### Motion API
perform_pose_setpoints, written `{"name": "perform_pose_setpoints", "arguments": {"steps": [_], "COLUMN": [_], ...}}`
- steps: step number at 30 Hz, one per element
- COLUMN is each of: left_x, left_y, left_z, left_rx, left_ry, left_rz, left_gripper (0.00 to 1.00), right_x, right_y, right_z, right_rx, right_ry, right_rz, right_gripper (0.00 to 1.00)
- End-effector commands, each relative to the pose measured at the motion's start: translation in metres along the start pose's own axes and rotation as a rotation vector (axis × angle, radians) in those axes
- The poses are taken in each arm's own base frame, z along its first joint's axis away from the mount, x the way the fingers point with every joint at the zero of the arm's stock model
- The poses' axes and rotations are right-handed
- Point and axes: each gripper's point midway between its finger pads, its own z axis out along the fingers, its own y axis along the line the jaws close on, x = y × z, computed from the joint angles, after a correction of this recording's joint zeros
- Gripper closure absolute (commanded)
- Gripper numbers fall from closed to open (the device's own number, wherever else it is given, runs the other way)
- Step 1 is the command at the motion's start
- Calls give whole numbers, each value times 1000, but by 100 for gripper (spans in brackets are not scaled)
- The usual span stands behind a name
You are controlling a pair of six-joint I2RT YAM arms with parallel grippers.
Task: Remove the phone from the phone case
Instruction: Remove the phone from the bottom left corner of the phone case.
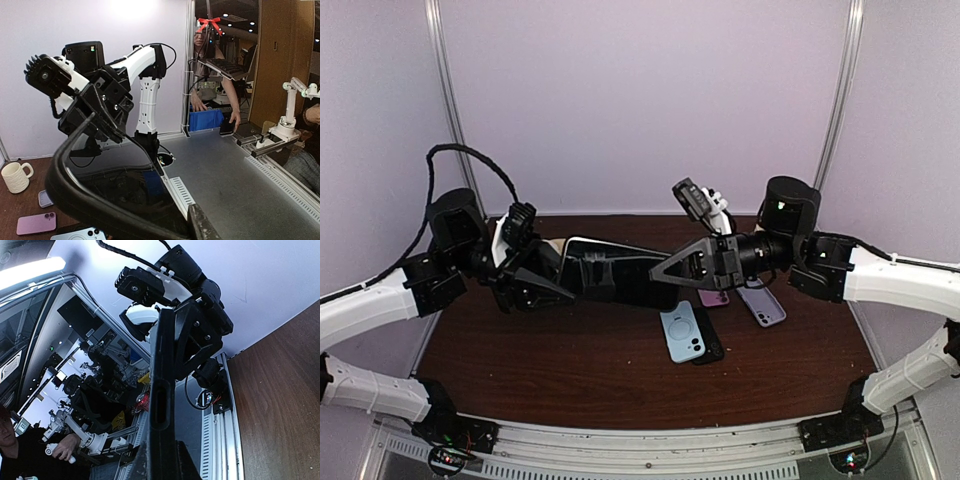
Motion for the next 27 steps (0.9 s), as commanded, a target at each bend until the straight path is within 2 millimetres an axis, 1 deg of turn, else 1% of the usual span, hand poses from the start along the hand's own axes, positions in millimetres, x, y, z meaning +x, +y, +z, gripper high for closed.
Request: {"name": "perform_pose_setpoints", "arguments": {"steps": [1, 4, 8, 12, 17, 20, 27], "left_x": [-9, -11, -16, -19, -20, -21, -28], "left_y": [6, 2, -2, -5, -4, -3, -5], "left_z": [-4, -5, -6, -9, -13, -14, -21], "left_rx": [-57, -50, -48, -65, -114, -132, -193], "left_ry": [-15, -29, -39, -58, -71, -83, -115], "left_rz": [88, 116, 140, 191, 229, 252, 314], "left_gripper": [73, 74, 74, 71, 72, 71, 67], "right_x": [-5, -7, -5, -5, -3, -2, -6], "right_y": [55, 52, 44, 34, 28, 20, 3], "right_z": [5, 7, 9, 11, 11, 14, 22], "right_rx": [-185, -174, -151, -108, -79, -58, -21], "right_ry": [38, 33, 31, 26, 25, 23, 8], "right_rz": [-65, -23, 33, 93, 153, 219, 372], "right_gripper": [100, 100, 100, 100, 100, 100, 100]}}
